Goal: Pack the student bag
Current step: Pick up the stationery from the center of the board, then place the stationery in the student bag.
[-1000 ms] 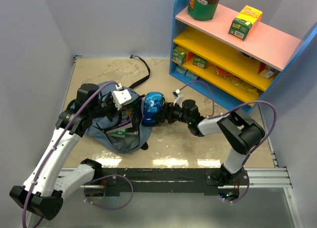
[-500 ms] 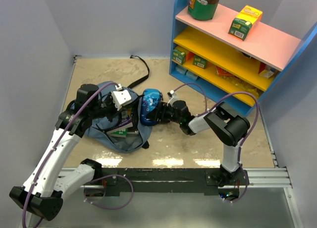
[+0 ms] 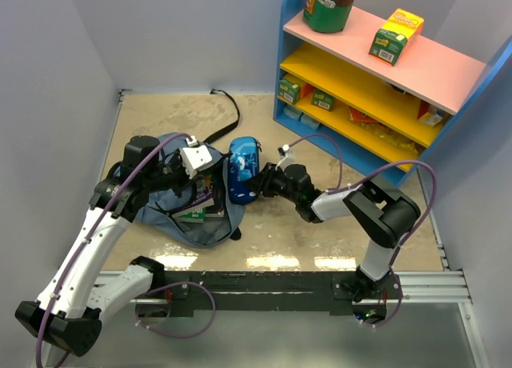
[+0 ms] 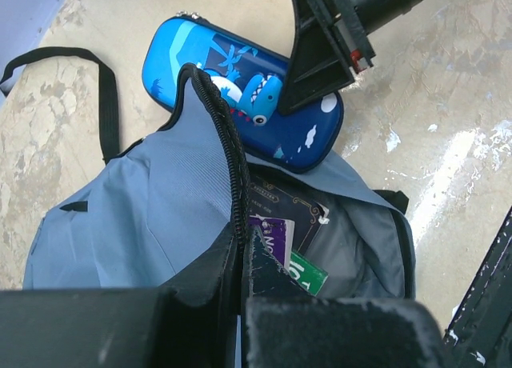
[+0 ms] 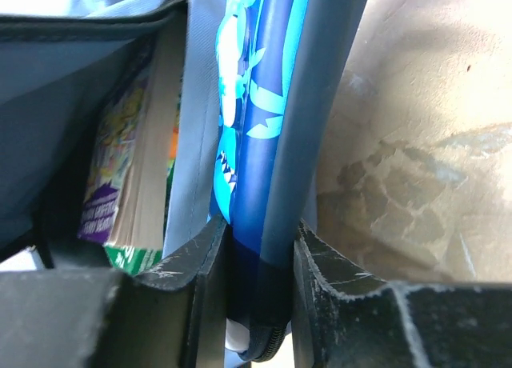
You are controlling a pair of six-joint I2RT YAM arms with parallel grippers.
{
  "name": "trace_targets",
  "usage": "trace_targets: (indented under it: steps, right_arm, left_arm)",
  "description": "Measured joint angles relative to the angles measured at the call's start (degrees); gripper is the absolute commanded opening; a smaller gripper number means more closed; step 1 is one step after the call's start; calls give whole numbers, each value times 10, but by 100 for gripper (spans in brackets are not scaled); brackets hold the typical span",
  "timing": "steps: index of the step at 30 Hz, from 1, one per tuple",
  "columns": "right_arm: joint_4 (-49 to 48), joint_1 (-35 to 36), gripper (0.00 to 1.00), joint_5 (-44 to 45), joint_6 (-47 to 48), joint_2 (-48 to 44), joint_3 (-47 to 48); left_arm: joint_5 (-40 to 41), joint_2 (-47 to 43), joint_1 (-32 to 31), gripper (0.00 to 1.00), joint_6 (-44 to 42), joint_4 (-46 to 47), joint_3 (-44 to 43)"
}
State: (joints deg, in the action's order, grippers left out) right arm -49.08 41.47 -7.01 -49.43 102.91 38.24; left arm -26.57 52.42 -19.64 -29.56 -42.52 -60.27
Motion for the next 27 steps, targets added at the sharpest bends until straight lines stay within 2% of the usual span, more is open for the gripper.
trace_targets:
  steps: [8, 14, 20, 27]
  right_arm:
    - [109, 10, 8, -16, 22, -132, -21]
    - [243, 94, 5, -14, 35, -228, 7]
    - [323, 154, 4, -41, 32, -205, 49]
    - [358, 158, 3, -77, 30, -107, 140]
  left_arm:
    - [16, -7, 0, 0, 6, 7, 0]
    - [61, -11, 0, 0, 36, 28, -11]
    - [55, -7, 1, 0, 45, 21, -43]
    - [-9, -23, 1, 0, 14, -27, -45]
